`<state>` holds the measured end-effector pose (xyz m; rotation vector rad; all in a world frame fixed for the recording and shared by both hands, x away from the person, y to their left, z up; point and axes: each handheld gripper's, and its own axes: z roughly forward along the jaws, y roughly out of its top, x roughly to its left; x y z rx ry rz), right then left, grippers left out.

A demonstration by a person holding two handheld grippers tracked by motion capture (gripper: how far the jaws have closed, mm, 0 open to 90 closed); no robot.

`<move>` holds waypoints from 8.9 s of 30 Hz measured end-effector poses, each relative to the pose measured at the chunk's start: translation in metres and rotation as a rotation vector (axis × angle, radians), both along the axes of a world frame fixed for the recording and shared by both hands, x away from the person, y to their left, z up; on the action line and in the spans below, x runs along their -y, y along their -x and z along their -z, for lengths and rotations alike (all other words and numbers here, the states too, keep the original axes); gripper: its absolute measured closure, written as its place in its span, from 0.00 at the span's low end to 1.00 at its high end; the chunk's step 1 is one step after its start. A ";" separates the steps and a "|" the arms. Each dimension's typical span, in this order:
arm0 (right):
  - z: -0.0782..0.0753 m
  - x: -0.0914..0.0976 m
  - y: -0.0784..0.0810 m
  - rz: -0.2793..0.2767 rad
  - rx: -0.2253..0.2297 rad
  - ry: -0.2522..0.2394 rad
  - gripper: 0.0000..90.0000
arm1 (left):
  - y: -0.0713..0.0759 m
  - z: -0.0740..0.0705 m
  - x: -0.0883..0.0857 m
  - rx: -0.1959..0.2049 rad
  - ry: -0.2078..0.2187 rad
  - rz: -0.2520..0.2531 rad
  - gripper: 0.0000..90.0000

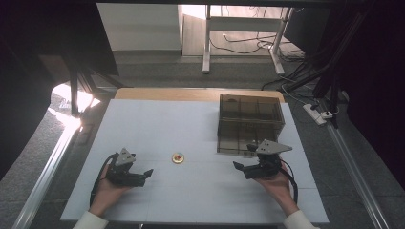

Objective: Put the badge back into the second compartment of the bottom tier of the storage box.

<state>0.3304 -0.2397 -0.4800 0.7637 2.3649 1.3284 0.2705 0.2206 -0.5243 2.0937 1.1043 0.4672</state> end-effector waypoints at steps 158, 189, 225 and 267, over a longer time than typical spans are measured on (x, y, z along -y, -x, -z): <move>0.034 -0.211 -0.058 -0.278 -0.190 0.204 0.18 | 0.000 0.001 0.004 -0.001 -0.011 0.018 0.10; 0.050 -0.225 -0.059 -0.296 -0.179 0.309 0.36 | 0.000 0.001 0.005 -0.001 -0.014 0.019 0.10; 0.041 -0.222 -0.055 -0.259 -0.150 0.290 0.53 | 0.000 0.002 0.005 -0.001 -0.016 0.017 0.10; 0.022 -0.192 -0.041 -0.250 -0.112 0.204 0.53 | 0.000 0.002 0.004 -0.002 -0.017 0.010 0.10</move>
